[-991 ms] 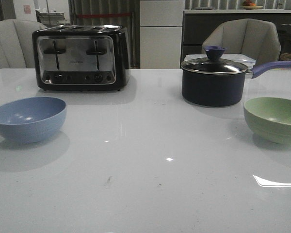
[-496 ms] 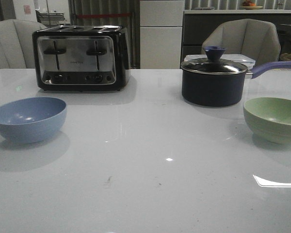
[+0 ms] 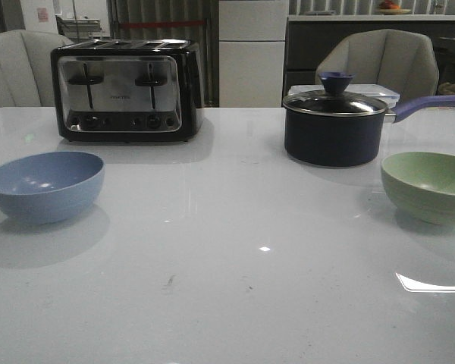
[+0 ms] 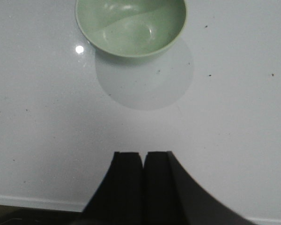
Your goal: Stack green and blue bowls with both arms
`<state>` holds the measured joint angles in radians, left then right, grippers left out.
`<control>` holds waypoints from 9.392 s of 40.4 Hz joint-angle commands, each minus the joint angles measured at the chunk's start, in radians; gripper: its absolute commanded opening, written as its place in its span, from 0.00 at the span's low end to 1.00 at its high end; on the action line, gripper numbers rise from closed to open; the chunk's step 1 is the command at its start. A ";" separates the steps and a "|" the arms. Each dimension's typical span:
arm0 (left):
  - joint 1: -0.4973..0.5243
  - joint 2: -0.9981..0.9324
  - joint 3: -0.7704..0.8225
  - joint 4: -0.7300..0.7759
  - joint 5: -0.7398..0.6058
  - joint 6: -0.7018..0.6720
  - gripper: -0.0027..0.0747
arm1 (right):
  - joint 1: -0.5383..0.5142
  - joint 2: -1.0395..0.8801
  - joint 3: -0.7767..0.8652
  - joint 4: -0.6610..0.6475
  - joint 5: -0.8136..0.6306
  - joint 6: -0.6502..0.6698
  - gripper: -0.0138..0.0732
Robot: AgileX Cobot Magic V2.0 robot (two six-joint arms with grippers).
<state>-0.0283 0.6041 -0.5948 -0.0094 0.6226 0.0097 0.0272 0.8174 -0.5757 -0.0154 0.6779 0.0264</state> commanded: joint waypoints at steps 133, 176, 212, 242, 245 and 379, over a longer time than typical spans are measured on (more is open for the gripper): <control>-0.303 0.094 -0.035 -0.029 -0.059 0.088 0.72 | 0.418 1.045 -0.747 0.388 -0.005 -0.288 0.65; -0.303 0.094 -0.035 -0.029 -0.045 0.088 0.71 | 0.485 -0.143 -0.127 0.297 0.029 -0.331 0.67; 0.011 0.985 -0.639 -0.109 0.181 0.092 0.71 | 0.484 -0.212 -0.086 0.298 0.030 -0.331 0.67; 0.011 1.284 -0.799 -0.231 0.087 0.141 0.39 | 0.484 -0.212 -0.086 0.298 0.030 -0.331 0.67; 0.011 1.284 -0.799 -0.225 0.088 0.143 0.30 | 0.484 -0.212 -0.086 0.298 0.030 -0.331 0.67; -0.512 0.318 -0.383 -0.184 0.099 0.272 0.56 | 0.484 -0.212 -0.086 0.298 0.030 -0.331 0.67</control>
<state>-0.5336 1.0041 -1.0101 -0.1857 0.8135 0.2827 0.5194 0.6043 -0.6335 0.2752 0.7743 -0.3038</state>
